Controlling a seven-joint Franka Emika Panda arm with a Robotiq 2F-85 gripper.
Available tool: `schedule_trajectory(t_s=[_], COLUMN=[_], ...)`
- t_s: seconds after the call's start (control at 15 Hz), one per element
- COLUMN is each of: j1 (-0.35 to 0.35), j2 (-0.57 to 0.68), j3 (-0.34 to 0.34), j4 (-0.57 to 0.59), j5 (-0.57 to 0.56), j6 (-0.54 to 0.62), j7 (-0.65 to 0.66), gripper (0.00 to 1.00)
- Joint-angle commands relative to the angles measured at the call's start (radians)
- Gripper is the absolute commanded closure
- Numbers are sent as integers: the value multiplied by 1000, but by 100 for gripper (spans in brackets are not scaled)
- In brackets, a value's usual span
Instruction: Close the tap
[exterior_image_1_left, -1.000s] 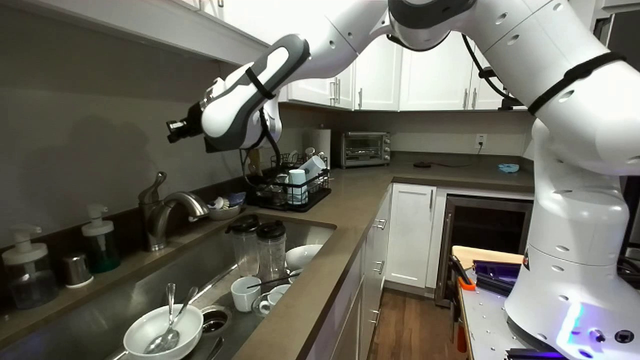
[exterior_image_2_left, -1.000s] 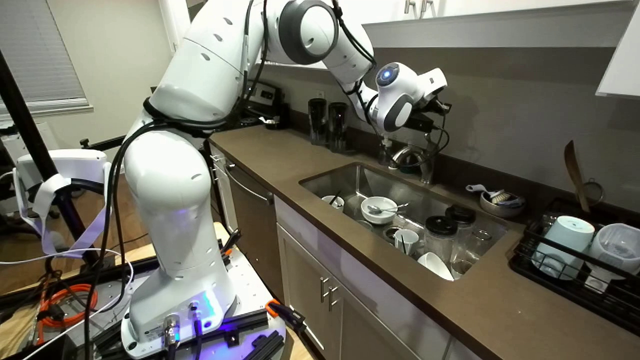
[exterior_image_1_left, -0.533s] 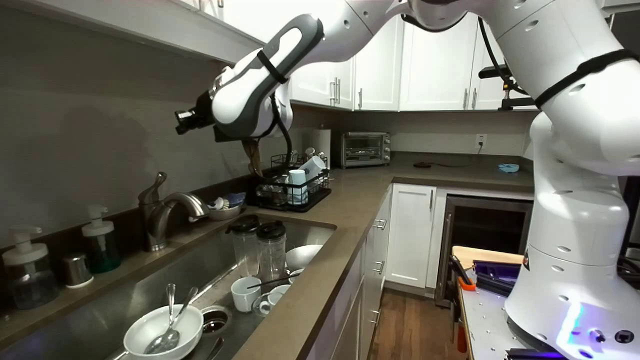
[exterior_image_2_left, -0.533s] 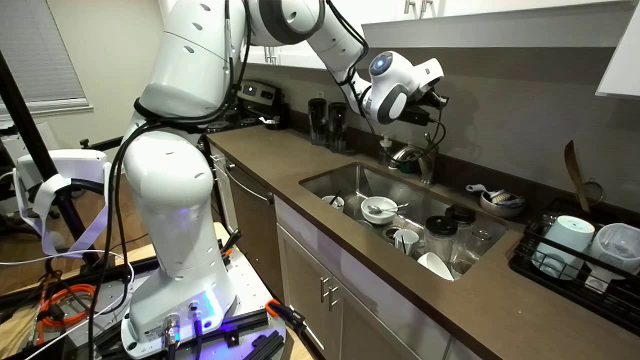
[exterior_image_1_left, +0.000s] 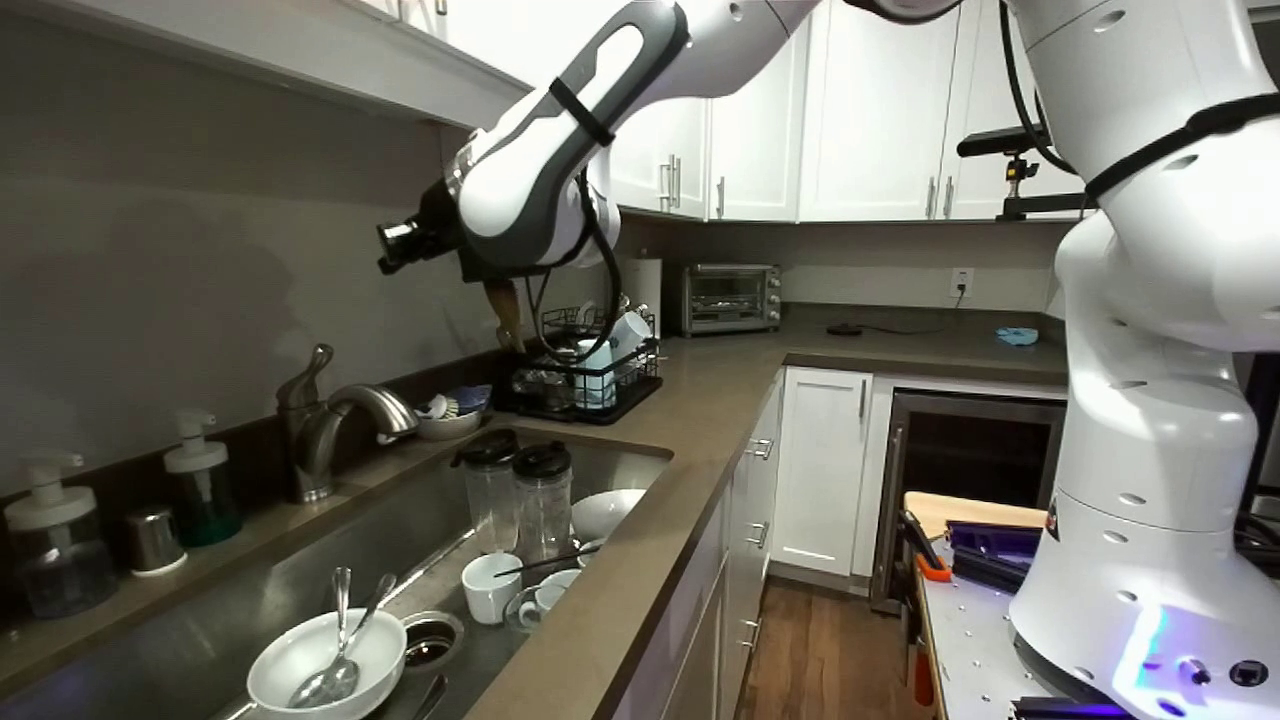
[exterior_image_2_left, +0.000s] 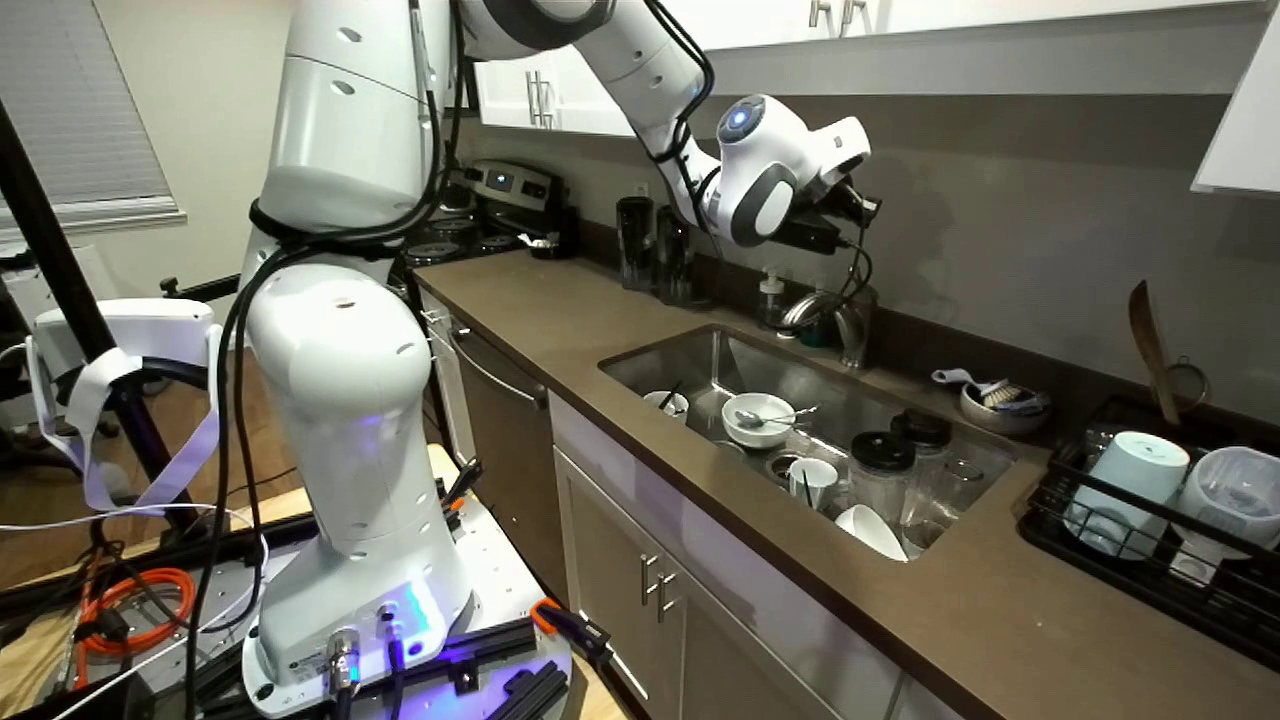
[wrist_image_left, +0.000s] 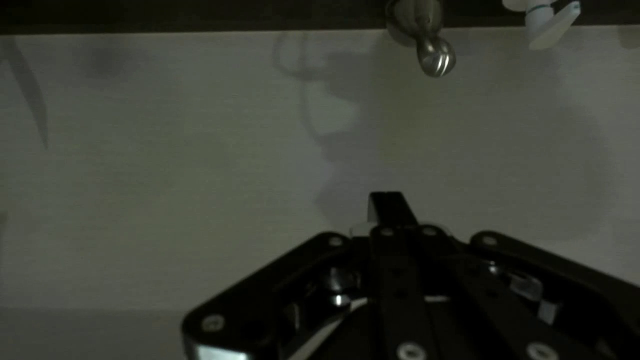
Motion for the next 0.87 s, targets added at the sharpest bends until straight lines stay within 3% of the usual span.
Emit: schedule_trajectory(t_s=[0.0, 0.4, 0.8], j1=[8, 32, 50], j2=[-113, -265, -440], j3=[1, -32, -96], j4=[-165, -380, -495], j5=[10, 30, 8], j6=[0, -52, -236], j7=[8, -29, -59], gripper=[100, 100, 100])
